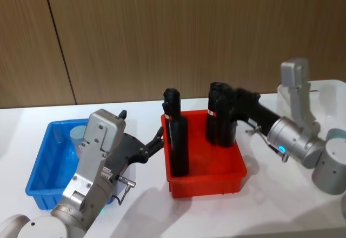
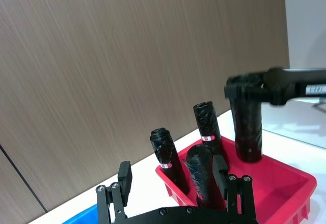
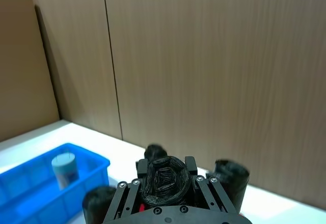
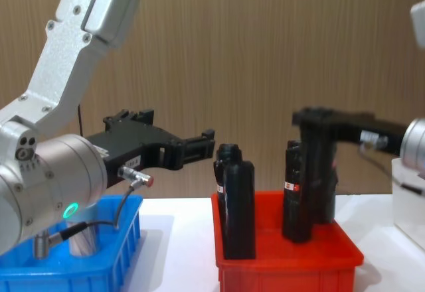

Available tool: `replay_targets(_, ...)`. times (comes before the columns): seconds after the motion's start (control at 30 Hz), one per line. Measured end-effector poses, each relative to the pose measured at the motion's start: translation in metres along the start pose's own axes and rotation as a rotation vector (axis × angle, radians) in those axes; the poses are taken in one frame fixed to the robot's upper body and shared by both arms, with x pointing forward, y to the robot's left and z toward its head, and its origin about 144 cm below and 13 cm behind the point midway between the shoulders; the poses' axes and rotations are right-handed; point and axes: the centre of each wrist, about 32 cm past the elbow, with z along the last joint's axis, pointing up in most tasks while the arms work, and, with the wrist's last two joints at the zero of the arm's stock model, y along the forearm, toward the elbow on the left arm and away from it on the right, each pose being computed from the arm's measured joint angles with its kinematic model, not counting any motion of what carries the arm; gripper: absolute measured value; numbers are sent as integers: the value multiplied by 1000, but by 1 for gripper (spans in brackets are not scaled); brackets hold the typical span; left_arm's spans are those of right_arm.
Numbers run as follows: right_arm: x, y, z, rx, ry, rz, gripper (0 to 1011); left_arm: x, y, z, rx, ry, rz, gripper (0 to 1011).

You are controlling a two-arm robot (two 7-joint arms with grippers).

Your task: Pick the cotton swabs from the blue box and place them into the white box.

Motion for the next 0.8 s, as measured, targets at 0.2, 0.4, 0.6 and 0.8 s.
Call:
replay_targets(0.2, -3, -10, 27, 47, -31, -39, 413, 0, 0, 0, 0, 0, 0, 1004)
replay_targets(0.4, -3, -25, 50, 80, -63, -99, 413, 0, 0, 0, 0, 0, 0, 1004)
replay_targets(0.6, 0, -39, 66, 96, -87, -166, 413, 0, 0, 0, 0, 0, 0, 1004)
replay_targets(0.8, 6, -58, 81, 104, -119, -246, 413, 0, 0, 0, 0, 0, 0, 1004)
